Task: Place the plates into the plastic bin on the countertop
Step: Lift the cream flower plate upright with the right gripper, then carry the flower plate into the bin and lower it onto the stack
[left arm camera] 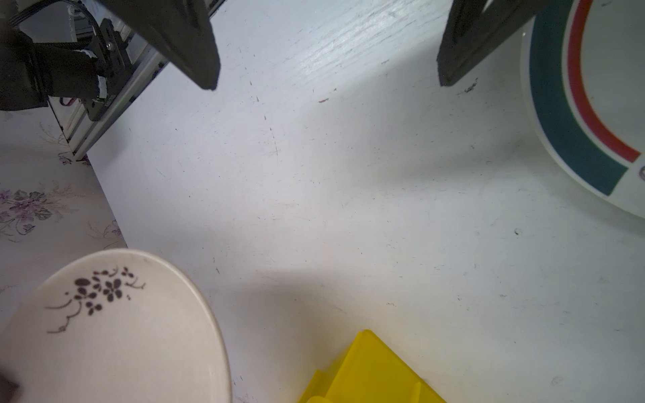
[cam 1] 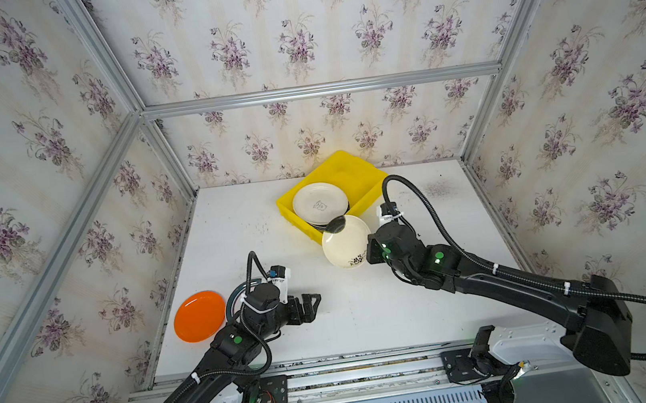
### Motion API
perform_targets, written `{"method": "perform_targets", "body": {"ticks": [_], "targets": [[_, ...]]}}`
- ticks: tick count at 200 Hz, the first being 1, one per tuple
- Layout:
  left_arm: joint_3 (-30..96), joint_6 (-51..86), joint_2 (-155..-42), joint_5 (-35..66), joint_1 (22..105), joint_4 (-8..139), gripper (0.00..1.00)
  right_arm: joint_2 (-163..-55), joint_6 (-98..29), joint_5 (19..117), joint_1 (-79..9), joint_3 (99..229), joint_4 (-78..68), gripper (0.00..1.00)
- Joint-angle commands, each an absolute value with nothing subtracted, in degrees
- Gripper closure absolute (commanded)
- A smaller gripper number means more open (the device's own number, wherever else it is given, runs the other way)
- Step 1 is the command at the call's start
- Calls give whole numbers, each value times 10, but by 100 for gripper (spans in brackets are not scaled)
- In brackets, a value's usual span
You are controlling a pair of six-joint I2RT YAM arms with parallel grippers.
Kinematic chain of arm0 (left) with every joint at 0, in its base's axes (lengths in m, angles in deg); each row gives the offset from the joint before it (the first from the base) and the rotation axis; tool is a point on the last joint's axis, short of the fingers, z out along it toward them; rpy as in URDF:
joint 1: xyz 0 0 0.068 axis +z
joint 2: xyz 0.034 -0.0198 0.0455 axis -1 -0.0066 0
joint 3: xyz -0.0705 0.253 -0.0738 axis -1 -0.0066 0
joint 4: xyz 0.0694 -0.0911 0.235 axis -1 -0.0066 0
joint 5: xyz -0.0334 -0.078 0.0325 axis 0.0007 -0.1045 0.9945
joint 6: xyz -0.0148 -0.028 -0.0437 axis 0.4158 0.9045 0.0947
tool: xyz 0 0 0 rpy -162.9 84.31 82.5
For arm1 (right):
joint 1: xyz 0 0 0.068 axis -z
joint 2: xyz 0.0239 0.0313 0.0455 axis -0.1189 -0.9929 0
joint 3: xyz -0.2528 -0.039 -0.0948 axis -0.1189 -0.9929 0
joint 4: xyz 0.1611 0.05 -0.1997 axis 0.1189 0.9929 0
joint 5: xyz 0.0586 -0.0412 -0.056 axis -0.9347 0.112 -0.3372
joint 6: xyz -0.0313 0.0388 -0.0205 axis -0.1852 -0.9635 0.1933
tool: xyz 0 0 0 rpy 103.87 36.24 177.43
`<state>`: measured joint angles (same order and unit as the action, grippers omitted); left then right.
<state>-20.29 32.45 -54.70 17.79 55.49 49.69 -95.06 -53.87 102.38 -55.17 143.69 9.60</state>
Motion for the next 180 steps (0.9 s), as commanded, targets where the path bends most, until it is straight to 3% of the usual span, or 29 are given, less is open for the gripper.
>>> {"method": "perform_targets", "body": {"ticks": [1,88,180], "targets": [[-205,320,-525,174,555,509,0,-990,-508,1012,-538,1480,70,100],[-208,373,-446,230,555,473,0,-1216,-479,932,-444,1725,62,100],[-162,362,-430,292,555,375,0,-1465,-439,946,-410,1998,123,100]]}}
